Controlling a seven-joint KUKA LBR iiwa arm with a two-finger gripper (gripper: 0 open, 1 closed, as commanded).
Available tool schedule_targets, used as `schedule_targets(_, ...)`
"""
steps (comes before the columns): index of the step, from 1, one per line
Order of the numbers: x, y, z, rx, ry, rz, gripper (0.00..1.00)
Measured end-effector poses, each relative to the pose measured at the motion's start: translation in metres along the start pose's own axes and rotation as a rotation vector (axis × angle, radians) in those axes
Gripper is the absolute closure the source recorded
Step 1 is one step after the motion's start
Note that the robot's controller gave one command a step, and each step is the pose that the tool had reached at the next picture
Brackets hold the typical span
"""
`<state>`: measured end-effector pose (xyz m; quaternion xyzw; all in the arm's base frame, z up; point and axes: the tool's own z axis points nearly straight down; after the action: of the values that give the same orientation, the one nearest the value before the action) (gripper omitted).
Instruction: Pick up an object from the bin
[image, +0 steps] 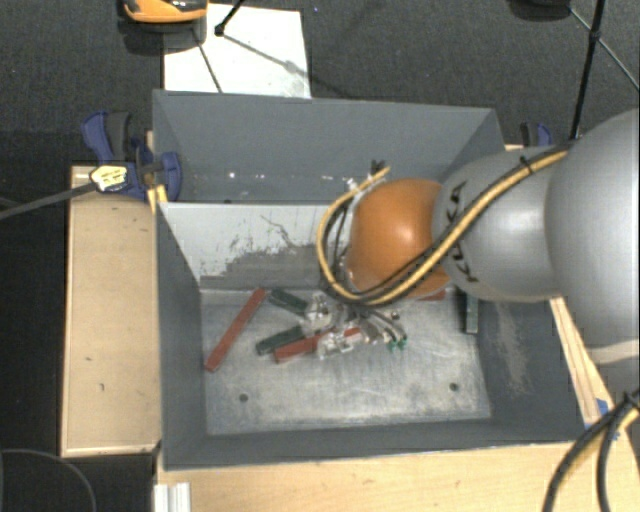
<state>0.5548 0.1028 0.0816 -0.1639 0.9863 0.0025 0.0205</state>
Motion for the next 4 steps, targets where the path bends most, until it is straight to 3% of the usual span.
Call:
schedule_targets(1, 0.000, 0.000, 0.000, 0.000, 0.000, 0.002, 1.00)
schedule_targets(2, -0.006, 0.000, -0.120, -0.002, 0.038, -0.013, 1.00)
schedule_targets(3, -0.006, 0.000, -0.120, -0.003, 0.039, -0.010, 0.00)
schedule_targets(4, -0.006, 0.000, -0.120, -0.003, 0.039, -0.008, 0.00)
